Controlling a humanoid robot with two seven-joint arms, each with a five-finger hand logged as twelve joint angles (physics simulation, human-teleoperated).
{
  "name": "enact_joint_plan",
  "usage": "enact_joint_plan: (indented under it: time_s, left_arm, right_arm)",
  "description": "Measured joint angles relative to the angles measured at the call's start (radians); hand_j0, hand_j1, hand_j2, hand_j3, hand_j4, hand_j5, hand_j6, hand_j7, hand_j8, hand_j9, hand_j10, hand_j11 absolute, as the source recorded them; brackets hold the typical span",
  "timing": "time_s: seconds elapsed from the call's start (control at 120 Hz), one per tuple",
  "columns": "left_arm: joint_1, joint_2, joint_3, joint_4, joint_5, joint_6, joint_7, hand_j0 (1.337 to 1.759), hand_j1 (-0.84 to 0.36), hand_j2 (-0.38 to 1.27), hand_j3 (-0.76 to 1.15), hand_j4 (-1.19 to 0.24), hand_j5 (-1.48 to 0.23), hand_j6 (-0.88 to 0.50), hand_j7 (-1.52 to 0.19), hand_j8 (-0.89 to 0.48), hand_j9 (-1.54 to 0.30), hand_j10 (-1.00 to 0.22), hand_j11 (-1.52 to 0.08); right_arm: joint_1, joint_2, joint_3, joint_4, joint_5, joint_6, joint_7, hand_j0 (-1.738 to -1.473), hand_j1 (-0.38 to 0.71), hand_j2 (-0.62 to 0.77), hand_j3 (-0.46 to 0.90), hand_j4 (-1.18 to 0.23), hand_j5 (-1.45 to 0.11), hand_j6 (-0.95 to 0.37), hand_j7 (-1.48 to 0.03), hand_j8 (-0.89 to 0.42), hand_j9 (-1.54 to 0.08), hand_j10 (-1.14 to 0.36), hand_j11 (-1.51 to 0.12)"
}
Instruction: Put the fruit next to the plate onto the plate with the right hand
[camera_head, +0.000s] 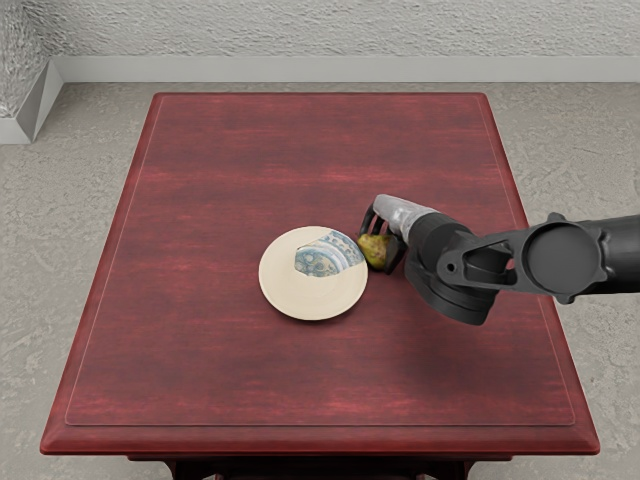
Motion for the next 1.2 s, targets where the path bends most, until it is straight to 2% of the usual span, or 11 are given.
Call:
enact_joint_plan:
  time_s: [0.333,0.708,0.908,1.2]
  left_arm:
    - [0.0,0.0,0.0,0.0,0.0,0.0,0.0,1.658,0.34,0.0,0.0,-0.01,-0.01,-0.01,-0.01,-0.01,-0.01,-0.01,-0.01]
    - [0.0,0.0,0.0,0.0,0.0,0.0,0.0,1.658,0.34,0.0,0.0,-0.01,-0.01,-0.01,-0.01,-0.01,-0.01,-0.01,-0.01]
    - [0.0,0.0,0.0,0.0,0.0,0.0,0.0,1.658,0.34,0.0,0.0,-0.01,-0.01,-0.01,-0.01,-0.01,-0.01,-0.01,-0.01]
    - [0.0,0.0,0.0,0.0,0.001,0.0,0.0,1.658,0.34,0.0,0.0,-0.01,-0.01,-0.01,-0.01,-0.01,-0.01,-0.01,-0.01]
  right_arm:
    - [0.003,-0.04,0.004,0.017,0.002,-0.001,0.001,-1.657,0.26,0.3,0.0,-0.62,-0.84,-0.51,-0.83,-0.47,-0.83,-0.63,-0.83]
    - [0.031,-0.152,0.014,0.099,0.001,0.0,0.0,-1.657,0.26,0.29,0.0,-0.62,-0.84,-0.5,-0.82,-0.46,-0.83,-0.63,-0.83]
    - [0.089,-0.186,0.024,0.15,0.025,0.002,0.0,-1.658,0.27,0.3,0.0,-0.62,-0.84,-0.5,-0.82,-0.46,-0.82,-0.63,-0.82]
    - [0.224,-0.175,0.027,0.184,0.134,0.008,0.0,-1.658,0.27,0.31,0.0,-0.61,-0.84,-0.49,-0.82,-0.46,-0.82,-0.63,-0.82]
